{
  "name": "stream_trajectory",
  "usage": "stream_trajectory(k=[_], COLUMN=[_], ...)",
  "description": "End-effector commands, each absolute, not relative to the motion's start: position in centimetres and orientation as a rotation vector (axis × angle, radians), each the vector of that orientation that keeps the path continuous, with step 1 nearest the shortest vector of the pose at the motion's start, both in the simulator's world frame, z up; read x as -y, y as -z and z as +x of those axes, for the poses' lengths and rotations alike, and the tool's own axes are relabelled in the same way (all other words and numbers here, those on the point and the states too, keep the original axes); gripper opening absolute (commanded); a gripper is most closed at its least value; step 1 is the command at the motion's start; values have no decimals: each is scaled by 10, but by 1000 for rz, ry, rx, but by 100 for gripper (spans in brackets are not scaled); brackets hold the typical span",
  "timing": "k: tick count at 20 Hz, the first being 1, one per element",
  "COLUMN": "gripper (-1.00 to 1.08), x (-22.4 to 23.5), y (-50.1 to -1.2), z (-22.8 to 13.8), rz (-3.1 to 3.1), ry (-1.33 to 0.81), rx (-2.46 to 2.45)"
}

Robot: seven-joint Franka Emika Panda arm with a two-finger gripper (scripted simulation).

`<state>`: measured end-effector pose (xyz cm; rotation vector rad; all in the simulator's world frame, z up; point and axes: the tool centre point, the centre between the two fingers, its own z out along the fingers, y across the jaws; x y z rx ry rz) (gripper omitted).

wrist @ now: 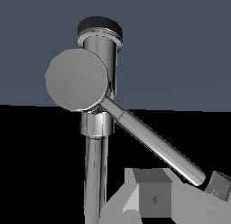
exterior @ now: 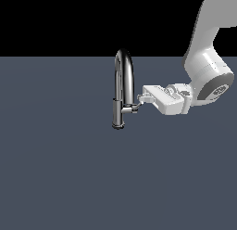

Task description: Turn on the faucet by rotating a designated handle.

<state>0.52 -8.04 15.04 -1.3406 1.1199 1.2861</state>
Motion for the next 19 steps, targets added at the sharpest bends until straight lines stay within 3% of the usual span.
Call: stream_trajectory(k=[1,6,19], gripper=[-100,-100,-100], x=[78,83,80], y=[-137,-140,-65], z=[-10,-11,-28], rz=[-1331,-1341,-1331], ry=[-1314,-1288,-1316], rx=[-1121,-1118,-1119])
